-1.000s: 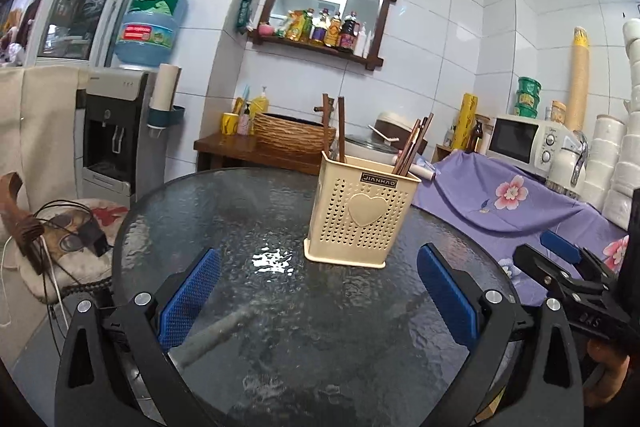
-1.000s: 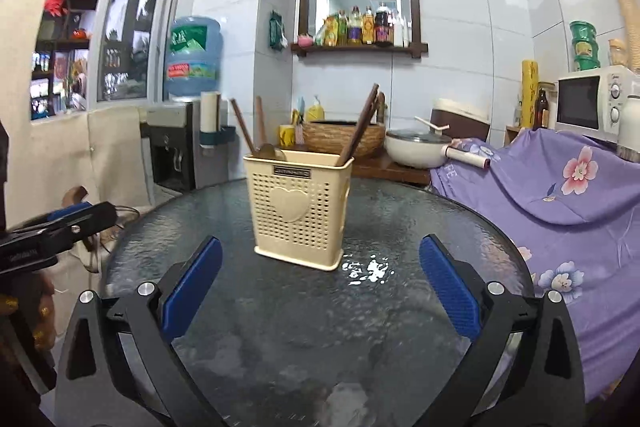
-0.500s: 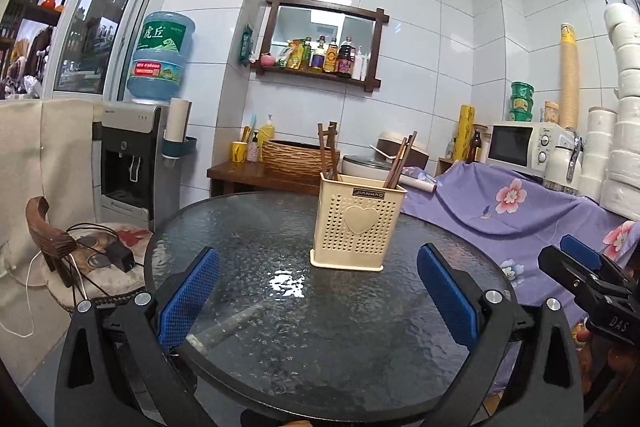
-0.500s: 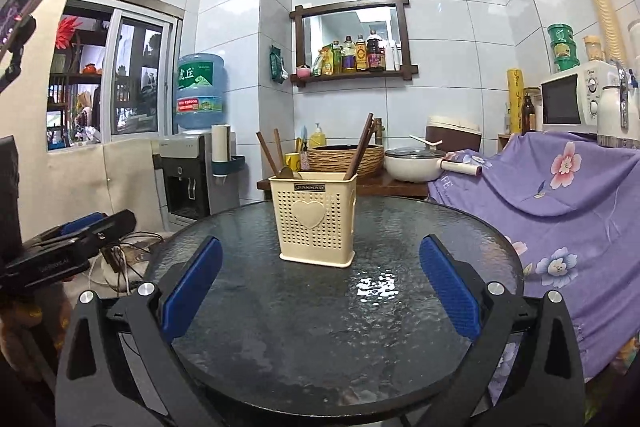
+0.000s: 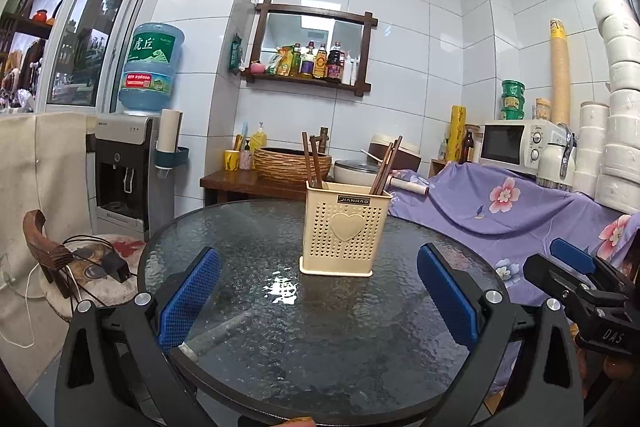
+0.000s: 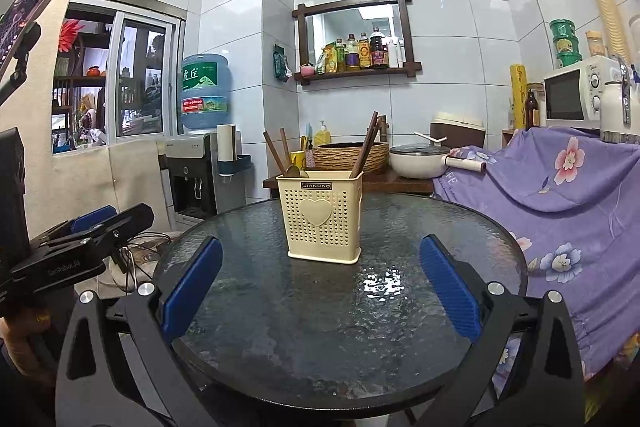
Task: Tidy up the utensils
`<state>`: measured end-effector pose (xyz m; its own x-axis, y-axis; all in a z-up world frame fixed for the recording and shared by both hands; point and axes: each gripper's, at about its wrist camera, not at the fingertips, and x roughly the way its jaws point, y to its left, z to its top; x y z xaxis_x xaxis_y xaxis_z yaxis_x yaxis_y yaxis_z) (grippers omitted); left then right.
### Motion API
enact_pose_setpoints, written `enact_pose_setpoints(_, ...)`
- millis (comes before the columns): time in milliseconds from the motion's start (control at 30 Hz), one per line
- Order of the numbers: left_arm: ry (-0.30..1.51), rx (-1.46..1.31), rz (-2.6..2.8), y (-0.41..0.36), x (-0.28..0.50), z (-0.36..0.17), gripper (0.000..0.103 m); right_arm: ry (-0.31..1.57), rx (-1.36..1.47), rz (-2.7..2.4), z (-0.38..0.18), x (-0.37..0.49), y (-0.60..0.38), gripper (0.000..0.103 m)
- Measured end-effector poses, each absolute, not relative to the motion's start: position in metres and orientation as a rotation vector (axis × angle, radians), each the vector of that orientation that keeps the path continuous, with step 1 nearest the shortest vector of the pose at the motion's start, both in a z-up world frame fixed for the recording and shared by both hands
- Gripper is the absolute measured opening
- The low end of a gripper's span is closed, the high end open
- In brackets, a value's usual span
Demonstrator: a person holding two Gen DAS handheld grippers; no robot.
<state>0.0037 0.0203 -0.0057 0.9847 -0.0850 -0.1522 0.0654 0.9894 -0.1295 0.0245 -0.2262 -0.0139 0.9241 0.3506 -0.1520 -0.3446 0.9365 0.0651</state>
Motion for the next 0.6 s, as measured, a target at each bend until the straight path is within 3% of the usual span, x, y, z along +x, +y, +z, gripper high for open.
enact_pose_setpoints(600,0.147,-0.099,-0.081,0.0134,0.0029,-0.0006,0.097,0.173,0.036,0.354,-0.0145,0.0282,-0.2254,0.097)
